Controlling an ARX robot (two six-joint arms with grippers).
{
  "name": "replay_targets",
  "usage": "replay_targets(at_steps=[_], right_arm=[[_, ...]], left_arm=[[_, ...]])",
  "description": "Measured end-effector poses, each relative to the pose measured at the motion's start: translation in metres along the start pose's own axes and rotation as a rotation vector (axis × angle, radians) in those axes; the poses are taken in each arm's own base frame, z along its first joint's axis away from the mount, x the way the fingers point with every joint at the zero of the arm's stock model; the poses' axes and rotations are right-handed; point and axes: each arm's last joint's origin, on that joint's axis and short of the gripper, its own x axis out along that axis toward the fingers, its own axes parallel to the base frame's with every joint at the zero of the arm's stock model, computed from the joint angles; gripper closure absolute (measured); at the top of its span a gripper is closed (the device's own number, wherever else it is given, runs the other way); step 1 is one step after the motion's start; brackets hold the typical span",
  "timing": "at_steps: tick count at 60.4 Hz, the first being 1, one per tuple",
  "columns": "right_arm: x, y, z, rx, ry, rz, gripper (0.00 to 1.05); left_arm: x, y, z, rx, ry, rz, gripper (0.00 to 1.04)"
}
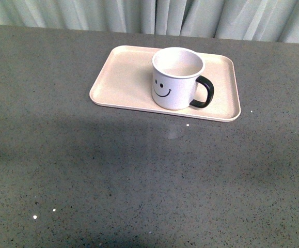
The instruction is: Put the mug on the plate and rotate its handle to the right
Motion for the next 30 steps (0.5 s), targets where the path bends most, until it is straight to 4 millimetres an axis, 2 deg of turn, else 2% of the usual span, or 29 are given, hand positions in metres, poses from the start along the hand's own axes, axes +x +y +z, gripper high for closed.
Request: replay_targets(at_steps=[22,30], right_arm=[[0.000,0.000,0.000,0.000,0.000,0.000,0.09],[0.000,0.000,0.000,0.000,0.000,0.000,0.09]], left_arm=[[-0.007,0.000,0.000,0.000,0.000,0.000,1.03],[-0.017,0.000,-0.003,0.000,0.013,0.000,1.03]])
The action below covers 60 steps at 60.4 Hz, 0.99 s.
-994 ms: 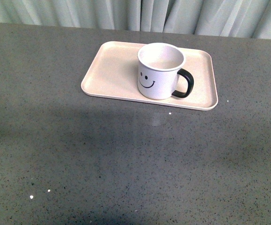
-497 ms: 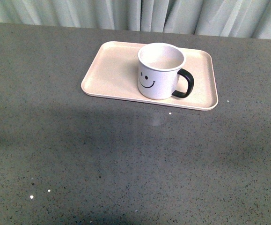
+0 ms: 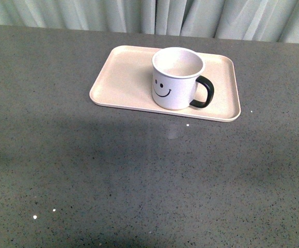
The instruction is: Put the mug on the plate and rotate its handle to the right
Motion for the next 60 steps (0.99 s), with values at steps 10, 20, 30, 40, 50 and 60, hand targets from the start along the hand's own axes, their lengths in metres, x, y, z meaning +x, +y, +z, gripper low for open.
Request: replay_targets(at_steps=[10,20,30,40,50,60], right_arm=[[0.000,0.000,0.000,0.000,0.000,0.000,0.09],[0.000,0.000,0.000,0.000,0.000,0.000,0.09],[0.009,-0.007,0.009,0.012,0.542,0.285,0.09],[0.083,-0.035,0.060,0.006,0.595,0.349,0.09],[0.189,-0.033,0.076,-0.067,0.662,0.412,0.09],[0.258,-0.003,0.055,-0.080,0.753,0.439,0.09]], left_arm=[[0.000,0.000,-0.001,0.000,0.005,0.001,1.00],[0.000,0.000,-0.001,0.000,0.004,0.001,0.70],[0.000,0.000,-0.001,0.000,0.004,0.000,0.42],[0.000,0.000,-0.001,0.000,0.004,0.002,0.13],[0.000,0.000,-0.001,0.002,0.004,0.001,0.09],[0.000,0.000,-0.001,0.002,0.004,0.002,0.09]])
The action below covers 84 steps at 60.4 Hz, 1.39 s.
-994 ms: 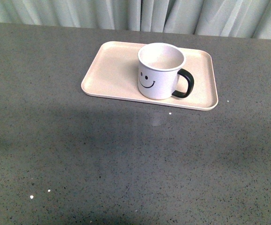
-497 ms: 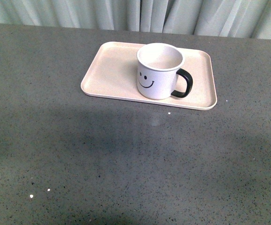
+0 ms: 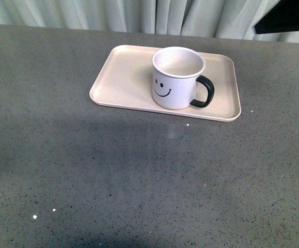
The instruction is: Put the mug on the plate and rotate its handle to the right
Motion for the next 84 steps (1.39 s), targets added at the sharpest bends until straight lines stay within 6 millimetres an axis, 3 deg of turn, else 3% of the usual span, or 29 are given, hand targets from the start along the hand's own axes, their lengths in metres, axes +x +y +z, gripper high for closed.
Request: replay_targets(at_steps=[7,17,29,48,62,71,81,84], right_arm=[[0.049,0.005,0.020,0.034,0.047,0.033,0.09],[0.090,0.009,0.029,0.083,0.106,0.016,0.09],[0.112,0.010,0.031,0.133,0.156,0.003,0.09],[0.132,0.014,0.029,0.171,0.212,-0.017,0.10],[0.147,0.016,0.032,0.205,0.262,-0.019,0.44],[0.150,0.017,0.046,0.208,0.272,-0.036,0.77],[0.148,0.016,0.057,0.202,0.281,-0.043,1.01],[0.148,0.015,0.060,0.194,0.280,-0.045,1.03]], left_arm=[[0.000,0.000,0.000,0.000,0.000,0.000,0.09],[0.000,0.000,0.000,0.000,0.000,0.000,0.09],[0.000,0.000,0.000,0.000,0.000,0.000,0.09],[0.000,0.000,0.000,0.000,0.000,0.000,0.09],[0.000,0.000,0.000,0.000,0.000,0.000,0.09],[0.000,0.000,0.000,0.000,0.000,0.000,0.09],[0.000,0.000,0.000,0.000,0.000,0.000,0.09],[0.000,0.000,0.000,0.000,0.000,0.000,0.09]])
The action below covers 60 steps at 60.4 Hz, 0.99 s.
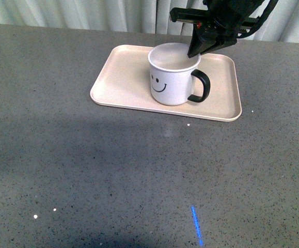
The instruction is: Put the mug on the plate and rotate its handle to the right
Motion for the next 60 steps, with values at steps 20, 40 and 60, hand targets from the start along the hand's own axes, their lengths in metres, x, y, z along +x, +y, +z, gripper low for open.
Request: replay_targets(at_steps=[20,40,60], right_arm=[[-0.010,-0.014,0.003,-0.163,0.008,0.091,1.03],[-0.039,-0.032,0.044,-0.473,-0.121,0.208,1.03],[-0.005,-0.044,0.047,-0.593,-0.067,0.292,1.03]], left_arm=[[0.000,0.000,0.000,0.000,0.000,0.000,0.09],[0.000,0.000,0.000,0.000,0.000,0.000,0.09],[0.000,0.000,0.000,0.000,0.000,0.000,0.09]])
